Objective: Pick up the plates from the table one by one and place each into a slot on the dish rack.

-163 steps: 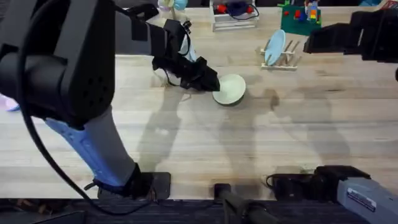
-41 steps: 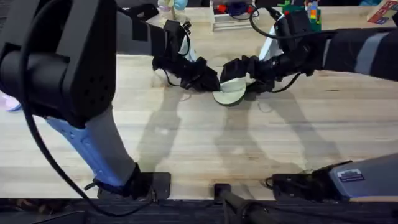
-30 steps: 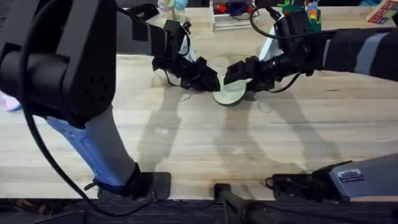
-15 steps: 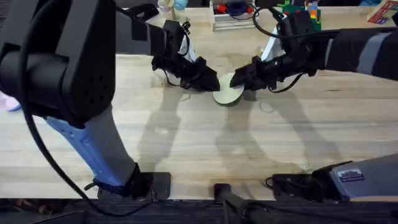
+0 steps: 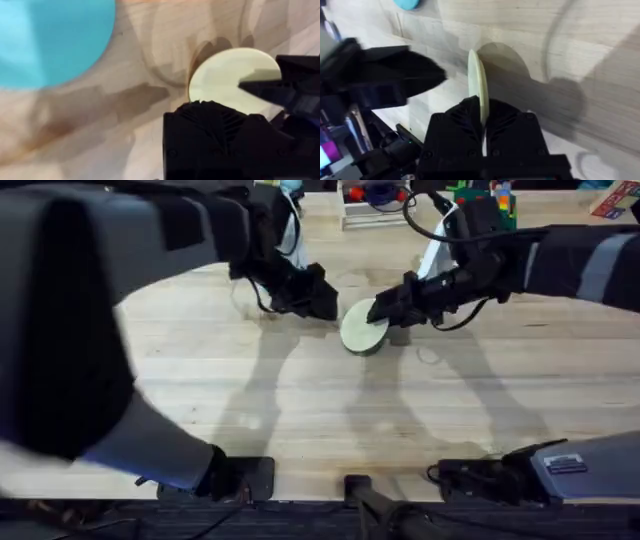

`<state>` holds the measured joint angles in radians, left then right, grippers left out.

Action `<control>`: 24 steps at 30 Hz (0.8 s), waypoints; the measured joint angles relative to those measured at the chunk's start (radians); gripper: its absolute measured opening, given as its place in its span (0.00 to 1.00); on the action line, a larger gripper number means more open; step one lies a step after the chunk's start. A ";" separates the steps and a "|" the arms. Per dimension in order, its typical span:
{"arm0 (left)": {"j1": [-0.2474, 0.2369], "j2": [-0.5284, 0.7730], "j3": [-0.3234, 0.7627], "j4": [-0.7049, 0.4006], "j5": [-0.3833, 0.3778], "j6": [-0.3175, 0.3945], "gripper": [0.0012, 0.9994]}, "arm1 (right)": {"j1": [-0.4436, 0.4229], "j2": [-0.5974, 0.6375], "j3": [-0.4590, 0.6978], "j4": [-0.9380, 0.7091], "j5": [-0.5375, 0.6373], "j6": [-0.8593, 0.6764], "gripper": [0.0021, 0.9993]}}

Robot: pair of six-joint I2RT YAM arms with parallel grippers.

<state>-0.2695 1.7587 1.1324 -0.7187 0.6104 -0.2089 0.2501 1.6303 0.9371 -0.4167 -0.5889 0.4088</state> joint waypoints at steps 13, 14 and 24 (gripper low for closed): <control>0.000 -0.301 0.035 -0.214 -0.242 0.039 0.04 | -0.047 -0.166 0.033 -0.197 0.141 -0.135 0.04; 0.000 -0.319 0.036 -0.227 -0.254 0.039 0.04 | -0.047 -0.182 0.050 -0.230 0.168 -0.152 0.04; 0.000 -0.492 0.036 -0.331 -0.419 0.045 0.04 | -0.047 -0.296 0.307 -0.503 0.556 -0.280 0.04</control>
<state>-0.2695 1.2666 1.1679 -1.0492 0.1918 -0.1635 0.2035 1.3342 1.2441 -0.9194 -0.0328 0.1291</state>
